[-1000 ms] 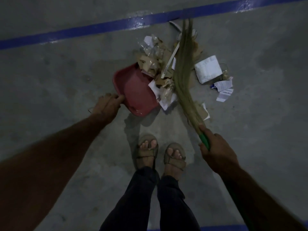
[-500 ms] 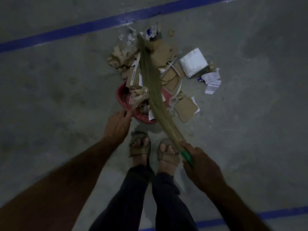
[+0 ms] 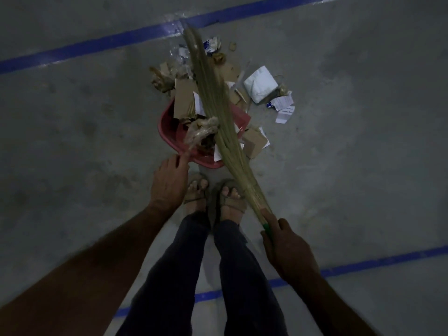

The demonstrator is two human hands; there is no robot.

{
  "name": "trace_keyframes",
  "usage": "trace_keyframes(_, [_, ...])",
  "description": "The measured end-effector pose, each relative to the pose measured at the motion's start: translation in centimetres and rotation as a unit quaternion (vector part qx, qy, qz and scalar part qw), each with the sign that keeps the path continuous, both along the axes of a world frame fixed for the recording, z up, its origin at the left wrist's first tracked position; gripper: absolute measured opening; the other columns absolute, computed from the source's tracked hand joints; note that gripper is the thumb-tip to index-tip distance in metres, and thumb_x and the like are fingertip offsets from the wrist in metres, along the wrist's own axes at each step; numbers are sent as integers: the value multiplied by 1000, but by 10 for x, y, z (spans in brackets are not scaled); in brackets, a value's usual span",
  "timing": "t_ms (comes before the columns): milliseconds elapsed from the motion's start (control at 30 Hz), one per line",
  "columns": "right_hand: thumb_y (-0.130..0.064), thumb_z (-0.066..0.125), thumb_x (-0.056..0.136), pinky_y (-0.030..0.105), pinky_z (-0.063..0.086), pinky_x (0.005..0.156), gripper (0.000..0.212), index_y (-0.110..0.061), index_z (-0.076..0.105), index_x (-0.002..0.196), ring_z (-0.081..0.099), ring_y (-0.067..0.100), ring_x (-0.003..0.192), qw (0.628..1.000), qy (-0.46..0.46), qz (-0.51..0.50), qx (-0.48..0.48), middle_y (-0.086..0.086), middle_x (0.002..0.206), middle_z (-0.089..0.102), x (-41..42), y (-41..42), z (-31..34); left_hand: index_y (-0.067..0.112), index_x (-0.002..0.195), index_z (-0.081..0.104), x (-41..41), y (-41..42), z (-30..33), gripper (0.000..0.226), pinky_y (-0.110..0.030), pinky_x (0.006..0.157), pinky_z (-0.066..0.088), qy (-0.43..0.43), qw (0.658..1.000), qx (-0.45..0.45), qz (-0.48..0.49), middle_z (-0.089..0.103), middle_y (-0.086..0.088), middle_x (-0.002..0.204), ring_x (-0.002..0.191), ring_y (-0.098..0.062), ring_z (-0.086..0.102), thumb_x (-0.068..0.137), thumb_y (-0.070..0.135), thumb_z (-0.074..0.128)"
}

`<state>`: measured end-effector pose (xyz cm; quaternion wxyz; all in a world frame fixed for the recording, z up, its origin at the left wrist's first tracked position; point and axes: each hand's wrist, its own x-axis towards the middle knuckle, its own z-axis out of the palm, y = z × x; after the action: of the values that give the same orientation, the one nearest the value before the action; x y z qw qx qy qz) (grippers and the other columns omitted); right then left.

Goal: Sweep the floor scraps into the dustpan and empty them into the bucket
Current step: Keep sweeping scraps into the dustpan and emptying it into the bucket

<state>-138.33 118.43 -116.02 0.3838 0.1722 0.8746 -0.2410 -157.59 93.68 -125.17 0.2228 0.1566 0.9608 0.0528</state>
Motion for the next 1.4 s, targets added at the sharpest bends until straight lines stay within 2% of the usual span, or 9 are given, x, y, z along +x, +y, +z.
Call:
trace_keyframes(100, [-39, 41, 103, 26, 37, 47, 55, -33, 16, 152, 42, 12, 59, 999, 13, 21, 26, 1, 108, 46, 6, 8, 58, 15, 135, 48, 3, 8, 66, 42, -43, 68, 45, 7, 1000, 5, 19, 57, -14, 101, 86, -34, 55, 94, 12, 53])
trace_keyframes(233, [-35, 52, 99, 34, 47, 43, 57, -30, 31, 152, 52, 20, 56, 996, 69, 32, 46, 4, 100, 51, 18, 20, 142, 16, 138, 49, 9, 15, 166, 42, -41, 66, 40, 36, 999, 13, 24, 56, -14, 99, 84, -33, 54, 96, 15, 53])
trace_keyframes(333, [-40, 47, 101, 37, 50, 48, 61, -41, 14, 152, 52, 20, 58, 995, 92, 28, 38, 2, 102, 48, 29, 24, 205, 15, 138, 51, 20, 11, 236, 41, -41, 65, 40, 60, 998, 17, 9, 56, -13, 95, 81, -33, 54, 97, 16, 52])
trace_keyframes(567, [-35, 55, 97, 29, 37, 44, 71, -41, 11, 152, 41, 13, 55, 985, 155, 38, 68, 2, 98, 51, 79, 7, 314, 9, 132, 55, 66, -10, 353, 41, -41, 60, 42, 131, 991, 41, 4, 55, -14, 88, 74, -34, 54, 93, 13, 61])
trace_keyframes(733, [-39, 47, 100, 28, 37, 50, 71, -45, -2, 152, 41, 12, 60, 977, 192, 41, 87, 1, 103, 49, 111, -26, 366, 9, 137, 51, 98, -36, 401, 44, -38, 59, 41, 177, 981, 75, 4, 53, -11, 84, 71, -28, 51, 94, 13, 60])
trace_keyframes(900, [-37, 50, 98, 23, 29, 48, 72, -45, 2, 152, 38, 10, 57, 964, 247, 28, 99, 2, 100, 52, 150, -82, 397, 11, 136, 49, 129, -80, 433, 42, -40, 59, 48, 196, 977, 84, -7, 55, -10, 89, 74, -27, 53, 95, 16, 59])
trace_keyframes(1067, [-34, 61, 94, 13, 15, 44, 76, -41, 11, 152, 34, 6, 52, 948, 290, 22, 133, 1, 94, 55, 202, -155, 415, 7, 130, 55, 174, -140, 458, 39, -39, 56, 42, 225, 969, 101, -29, 55, -14, 86, 72, -34, 54, 93, 16, 62])
trace_keyframes(1233, [-60, 18, 90, 24, 43, 51, 66, -47, -8, 150, 46, 9, 62, 951, 282, 3, 125, -1, 102, 49, 267, -221, 445, 6, 128, 56, 231, -195, 482, 37, -36, 55, 38, 243, 963, 108, -44, 57, -14, 86, 68, -32, 54, 93, 16, 62])
trace_keyframes(1400, [-37, 53, 98, 24, 45, 49, 76, -44, -1, 151, 47, 9, 59, 940, 307, -32, 147, -1, 99, 52, 342, -261, 461, 9, 133, 55, 297, -221, 502, 43, -40, 56, 43, 255, 956, 129, -63, 57, -14, 85, 69, -34, 55, 92, 15, 63])
